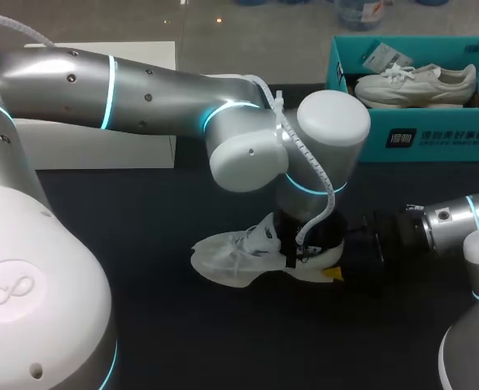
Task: Take the shoe out of the shoebox, open the shoe tongue, remove and reinsert the insole, then place the shoe into the shoebox
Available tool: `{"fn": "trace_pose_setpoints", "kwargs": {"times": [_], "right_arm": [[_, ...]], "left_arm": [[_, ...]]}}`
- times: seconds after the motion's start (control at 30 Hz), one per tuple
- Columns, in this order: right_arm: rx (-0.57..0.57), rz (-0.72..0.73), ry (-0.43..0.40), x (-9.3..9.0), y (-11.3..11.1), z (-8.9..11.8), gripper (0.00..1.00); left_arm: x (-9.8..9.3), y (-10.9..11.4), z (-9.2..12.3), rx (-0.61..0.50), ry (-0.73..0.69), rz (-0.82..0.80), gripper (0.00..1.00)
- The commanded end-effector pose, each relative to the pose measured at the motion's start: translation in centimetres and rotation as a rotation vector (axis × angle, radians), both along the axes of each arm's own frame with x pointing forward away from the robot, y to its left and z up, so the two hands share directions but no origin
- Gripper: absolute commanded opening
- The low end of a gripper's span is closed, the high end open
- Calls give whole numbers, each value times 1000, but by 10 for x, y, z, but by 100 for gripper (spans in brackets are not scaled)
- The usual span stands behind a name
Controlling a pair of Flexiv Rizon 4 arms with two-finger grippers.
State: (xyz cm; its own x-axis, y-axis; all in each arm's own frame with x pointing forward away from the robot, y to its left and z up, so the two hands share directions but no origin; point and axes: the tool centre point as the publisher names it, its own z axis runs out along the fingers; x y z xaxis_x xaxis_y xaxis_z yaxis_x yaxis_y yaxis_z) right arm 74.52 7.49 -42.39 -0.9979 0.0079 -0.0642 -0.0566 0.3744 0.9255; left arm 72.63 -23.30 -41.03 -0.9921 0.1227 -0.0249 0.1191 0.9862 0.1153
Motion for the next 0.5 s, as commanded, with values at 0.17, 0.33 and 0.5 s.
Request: {"fn": "trace_pose_setpoints", "kwargs": {"times": [0.17, 0.33, 0.5], "right_arm": [[-4, -1, 1, 1, 1, -3, 0], [-4, -1, 1, 1, 1, -3, 0], [-4, -1, 1, 1, 1, -3, 0]], "left_arm": [[3, 6, -22, -33, -30, 1, 0], [2, 4, -8, -57, -51, 5, 0], [3, 4, 8, -86, -64, 13, 0]]}}
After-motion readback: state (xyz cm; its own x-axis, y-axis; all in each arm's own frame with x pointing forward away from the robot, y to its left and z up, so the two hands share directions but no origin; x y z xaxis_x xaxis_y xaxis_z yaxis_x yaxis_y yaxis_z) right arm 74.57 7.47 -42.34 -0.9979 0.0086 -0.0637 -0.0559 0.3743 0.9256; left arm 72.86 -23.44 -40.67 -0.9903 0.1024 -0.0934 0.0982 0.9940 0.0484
